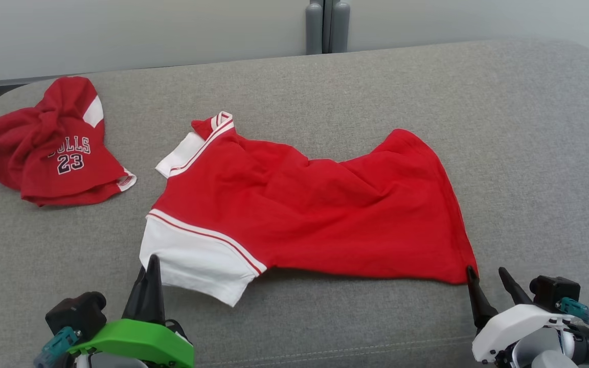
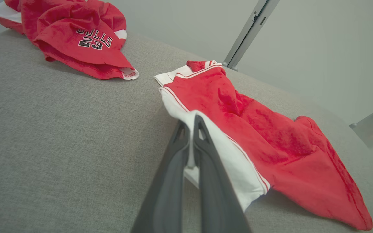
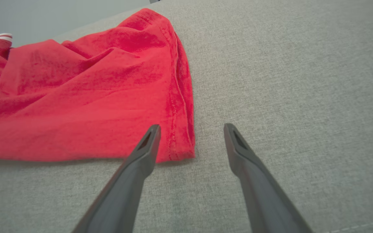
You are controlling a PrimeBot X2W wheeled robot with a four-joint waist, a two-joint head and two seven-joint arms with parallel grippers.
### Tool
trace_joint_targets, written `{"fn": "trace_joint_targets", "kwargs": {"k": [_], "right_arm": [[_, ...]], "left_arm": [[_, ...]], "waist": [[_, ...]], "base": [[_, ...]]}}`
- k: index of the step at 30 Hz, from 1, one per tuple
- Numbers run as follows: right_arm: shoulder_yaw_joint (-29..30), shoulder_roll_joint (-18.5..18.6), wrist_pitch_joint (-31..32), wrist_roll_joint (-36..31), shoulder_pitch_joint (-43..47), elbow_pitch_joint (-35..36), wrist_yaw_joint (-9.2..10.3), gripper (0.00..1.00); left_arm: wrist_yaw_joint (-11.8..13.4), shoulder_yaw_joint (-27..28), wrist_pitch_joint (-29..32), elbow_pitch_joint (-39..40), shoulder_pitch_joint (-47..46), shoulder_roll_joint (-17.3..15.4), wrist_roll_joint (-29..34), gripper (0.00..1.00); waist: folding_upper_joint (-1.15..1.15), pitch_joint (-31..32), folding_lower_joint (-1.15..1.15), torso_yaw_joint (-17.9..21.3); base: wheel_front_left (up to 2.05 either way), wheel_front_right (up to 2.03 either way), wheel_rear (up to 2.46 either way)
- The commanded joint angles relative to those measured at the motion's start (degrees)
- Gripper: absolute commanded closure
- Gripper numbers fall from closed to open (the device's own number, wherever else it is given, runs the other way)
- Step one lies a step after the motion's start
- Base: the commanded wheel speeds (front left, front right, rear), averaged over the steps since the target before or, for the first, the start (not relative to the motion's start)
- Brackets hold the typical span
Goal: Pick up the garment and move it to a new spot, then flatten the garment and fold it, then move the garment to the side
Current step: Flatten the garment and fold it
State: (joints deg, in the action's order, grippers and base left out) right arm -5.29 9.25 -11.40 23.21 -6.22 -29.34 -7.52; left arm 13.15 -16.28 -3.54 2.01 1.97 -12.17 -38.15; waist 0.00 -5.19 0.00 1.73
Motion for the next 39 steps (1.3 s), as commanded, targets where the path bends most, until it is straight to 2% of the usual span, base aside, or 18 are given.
{"fn": "trace_joint_targets", "kwargs": {"k": [1,5,20,21,24,26,28,30,35,39], "right_arm": [[0.01,0.05,-0.50,0.79,-0.72,-0.80,0.07,0.00],[-0.82,-0.11,-0.40,2.93,-1.23,-3.77,0.07,0.00],[-4.55,-0.86,-0.62,12.96,-6.86,-12.22,0.07,0.00],[-4.81,-0.86,-0.14,13.57,-7.18,-13.07,0.07,0.05],[-5.33,-1.11,0.70,14.94,-8.18,-15.55,0.07,0.46],[-5.73,-1.28,1.23,15.91,-8.83,-16.80,0.06,0.55],[-6.33,-1.29,1.68,16.72,-9.36,-17.75,0.05,0.74],[-6.74,-1.25,2.07,17.39,-9.90,-18.34,0.05,1.00],[-7.59,-1.16,2.28,21.87,-11.52,-14.83,0.04,1.00],[-8.20,0.25,4.27,27.70,-11.96,-8.64,0.04,1.00]], "left_arm": [[0.90,-0.02,0.90,1.95,1.64,-0.57,0.26,1.00],[1.91,-0.82,2.28,3.30,3.35,-0.58,0.12,1.00],[1.58,-2.10,2.24,1.58,2.03,-0.42,0.61,1.00],[1.58,-2.15,2.26,1.50,1.91,-0.42,0.63,1.00],[1.59,-2.29,2.28,1.33,1.64,-0.38,0.61,1.00],[1.68,-2.25,2.19,1.23,1.62,-0.37,0.49,1.00],[1.75,-2.22,2.09,1.13,1.64,-0.35,0.38,1.00],[1.79,-2.15,1.93,1.06,1.61,-0.26,0.21,1.00],[0.86,-1.52,1.15,1.25,1.04,0.58,-1.23,1.00],[-0.18,-1.03,0.97,1.39,-0.12,0.99,-2.81,1.00]], "waist": [[0.00,0.31,0.00,-0.97],[0.00,0.42,0.00,-1.74],[0.00,-0.65,0.00,-2.26],[0.00,-0.69,0.00,-2.33],[0.00,-0.72,0.00,-2.54],[0.00,-0.72,0.00,-2.59],[0.00,-0.73,0.00,-2.60],[0.00,-0.73,0.00,-2.53],[0.00,-0.58,0.00,-1.99],[0.00,-0.03,0.00,-1.11]], "base": [[0.00,0.00,0.00],[0.00,0.00,0.00],[0.00,0.00,0.00],[0.00,0.00,0.00],[0.00,0.00,0.00],[0.00,0.00,0.00],[0.00,0.00,0.00],[0.00,0.00,0.00],[0.00,0.00,0.00],[0.00,0.00,0.00]]}}
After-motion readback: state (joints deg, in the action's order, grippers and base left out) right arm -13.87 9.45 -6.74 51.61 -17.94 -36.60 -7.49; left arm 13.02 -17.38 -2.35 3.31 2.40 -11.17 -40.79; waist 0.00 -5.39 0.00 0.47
